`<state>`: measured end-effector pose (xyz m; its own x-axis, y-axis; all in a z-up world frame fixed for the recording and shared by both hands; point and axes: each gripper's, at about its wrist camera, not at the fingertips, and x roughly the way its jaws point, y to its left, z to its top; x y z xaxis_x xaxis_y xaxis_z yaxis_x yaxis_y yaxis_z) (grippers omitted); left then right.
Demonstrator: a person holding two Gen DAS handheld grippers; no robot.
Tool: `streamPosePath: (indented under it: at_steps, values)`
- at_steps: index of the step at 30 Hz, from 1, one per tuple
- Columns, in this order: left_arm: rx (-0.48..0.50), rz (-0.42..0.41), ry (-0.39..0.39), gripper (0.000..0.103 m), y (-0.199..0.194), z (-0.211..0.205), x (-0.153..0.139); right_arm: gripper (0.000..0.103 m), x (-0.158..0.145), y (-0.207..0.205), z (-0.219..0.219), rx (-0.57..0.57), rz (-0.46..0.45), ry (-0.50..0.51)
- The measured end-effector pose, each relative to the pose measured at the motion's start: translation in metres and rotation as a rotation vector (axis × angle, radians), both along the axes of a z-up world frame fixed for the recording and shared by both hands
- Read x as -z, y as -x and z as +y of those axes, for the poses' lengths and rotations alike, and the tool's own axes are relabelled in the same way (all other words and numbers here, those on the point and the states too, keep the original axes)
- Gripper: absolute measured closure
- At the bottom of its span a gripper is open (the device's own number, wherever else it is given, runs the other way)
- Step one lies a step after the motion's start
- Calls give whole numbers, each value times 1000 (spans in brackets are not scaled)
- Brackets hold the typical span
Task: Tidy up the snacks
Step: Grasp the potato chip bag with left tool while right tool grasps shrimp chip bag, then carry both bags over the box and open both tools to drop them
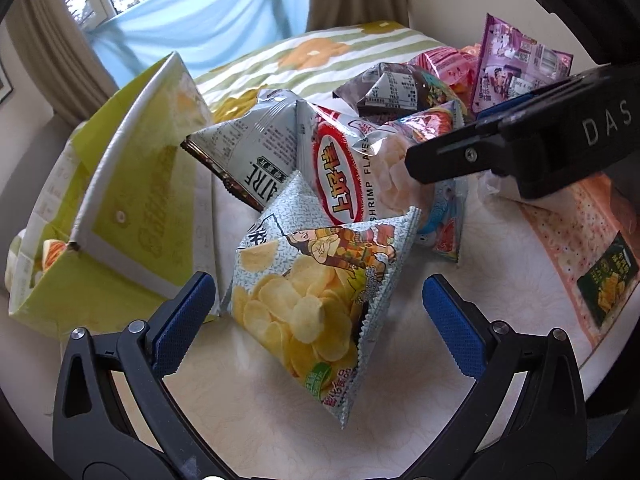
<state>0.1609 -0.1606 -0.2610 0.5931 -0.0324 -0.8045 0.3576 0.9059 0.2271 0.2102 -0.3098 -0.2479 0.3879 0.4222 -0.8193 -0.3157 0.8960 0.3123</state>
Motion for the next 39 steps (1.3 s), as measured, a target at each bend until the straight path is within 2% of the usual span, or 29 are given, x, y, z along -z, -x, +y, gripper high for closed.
streamPosePath:
  at_steps: [9, 11, 12, 19, 31, 33, 34, 35, 39]
  values:
    - [8, 51, 16, 1, -13, 0, 13, 2, 11, -15, 8, -19, 37, -54]
    - [6, 63, 18, 8, -14, 1, 15, 2, 13, -19, 8, -17, 48, -76]
    - [-1, 70, 15, 18, -15, 2, 16, 2, 14, -19, 9, -17, 53, -84]
    - [2, 94, 23, 32, -19, 7, 15, 2, 22, -26, 18, -33, 82, -119]
    - [-15, 133, 55, 34, -21, 16, 14, 3, 34, -36, 29, -43, 119, -124]
    - [-19, 134, 48, 34, -18, 16, 15, 14, 36, -35, 32, -58, 118, -114]
    - [-22, 134, 47, 34, -18, 16, 15, 24, 37, -34, 33, -71, 124, -118]
    - [-25, 134, 47, 34, -19, 17, 15, 30, 38, -33, 33, -77, 130, -127]
    - [-43, 135, 47, 34, -17, 19, 14, 37, 36, -27, 33, -89, 122, -109]
